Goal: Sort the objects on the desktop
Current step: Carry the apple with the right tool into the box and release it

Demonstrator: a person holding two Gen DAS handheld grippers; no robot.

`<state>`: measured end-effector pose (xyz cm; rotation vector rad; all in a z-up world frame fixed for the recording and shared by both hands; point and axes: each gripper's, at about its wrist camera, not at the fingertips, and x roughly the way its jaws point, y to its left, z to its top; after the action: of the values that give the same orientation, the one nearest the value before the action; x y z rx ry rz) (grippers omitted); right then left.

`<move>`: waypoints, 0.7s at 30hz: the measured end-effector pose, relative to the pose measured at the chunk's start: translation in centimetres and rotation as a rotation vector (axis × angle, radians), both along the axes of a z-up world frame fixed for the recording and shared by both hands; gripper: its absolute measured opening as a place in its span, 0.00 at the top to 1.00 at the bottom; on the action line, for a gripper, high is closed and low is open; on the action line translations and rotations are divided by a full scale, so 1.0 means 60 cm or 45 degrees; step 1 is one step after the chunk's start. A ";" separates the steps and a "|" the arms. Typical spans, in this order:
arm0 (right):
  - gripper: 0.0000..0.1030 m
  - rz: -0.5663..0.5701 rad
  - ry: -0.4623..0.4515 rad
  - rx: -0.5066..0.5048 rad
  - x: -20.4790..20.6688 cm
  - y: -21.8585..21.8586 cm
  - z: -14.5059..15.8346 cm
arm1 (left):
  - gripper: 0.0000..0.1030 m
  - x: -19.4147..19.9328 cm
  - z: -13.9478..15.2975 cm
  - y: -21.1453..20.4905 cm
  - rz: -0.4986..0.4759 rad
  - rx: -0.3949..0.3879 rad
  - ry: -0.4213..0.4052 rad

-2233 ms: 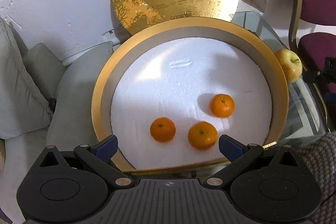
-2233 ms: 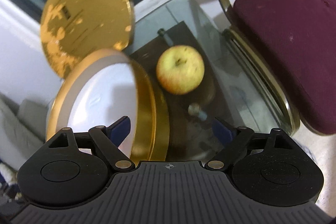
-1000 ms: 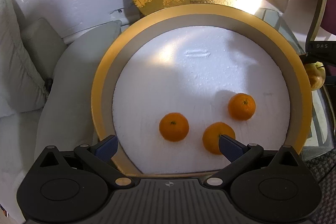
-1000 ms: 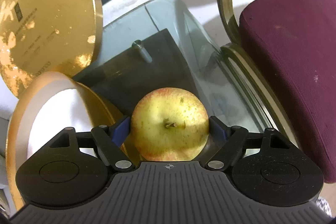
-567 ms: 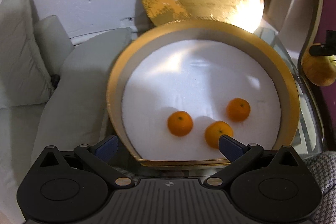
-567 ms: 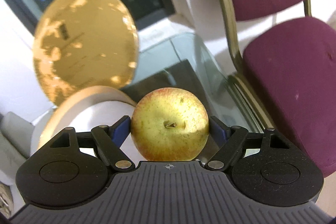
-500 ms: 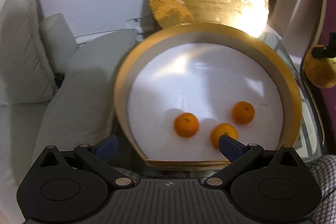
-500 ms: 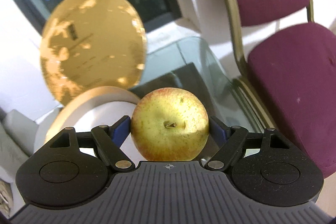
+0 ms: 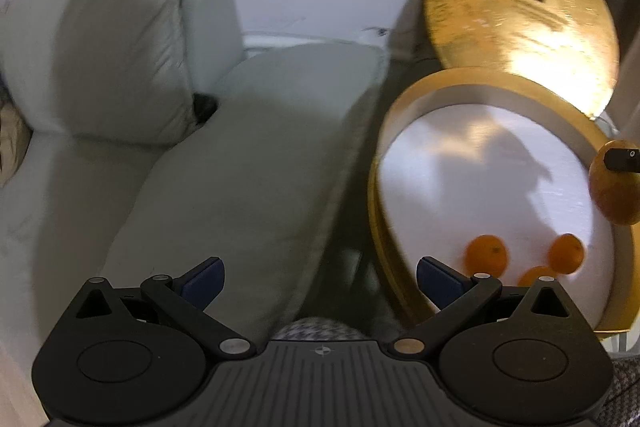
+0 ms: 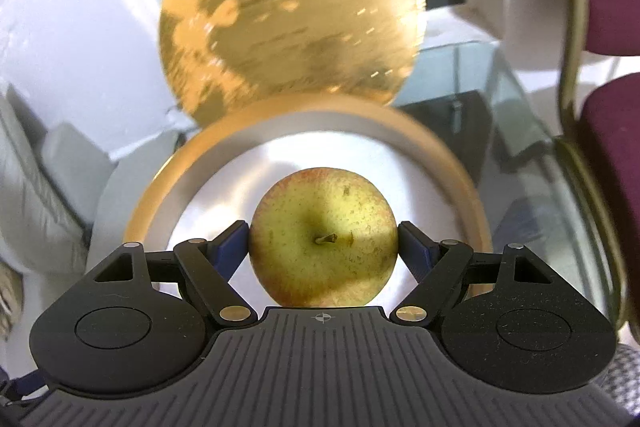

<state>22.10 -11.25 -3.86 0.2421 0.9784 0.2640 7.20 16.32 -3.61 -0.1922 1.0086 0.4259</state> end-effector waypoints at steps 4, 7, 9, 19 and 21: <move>0.22 0.057 0.031 -0.024 0.015 0.047 -0.022 | 0.01 0.000 -0.016 0.024 0.031 -0.025 0.029; 0.22 0.085 0.058 -0.042 0.028 0.076 -0.039 | 0.01 0.001 -0.026 0.036 0.051 -0.040 0.050; 0.22 0.103 0.076 -0.055 0.034 0.092 -0.050 | 0.01 -0.002 -0.030 0.041 0.061 -0.048 0.059; 0.22 0.196 0.113 -0.115 0.041 0.141 -0.080 | 0.01 0.000 -0.046 0.052 0.076 -0.072 0.099; 0.22 0.209 0.117 -0.125 0.043 0.147 -0.083 | 0.01 -0.001 -0.047 0.052 0.075 -0.074 0.103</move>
<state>24.68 -2.45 -8.85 0.0852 1.1014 0.3560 7.16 19.45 -6.40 -0.2594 1.0977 0.4614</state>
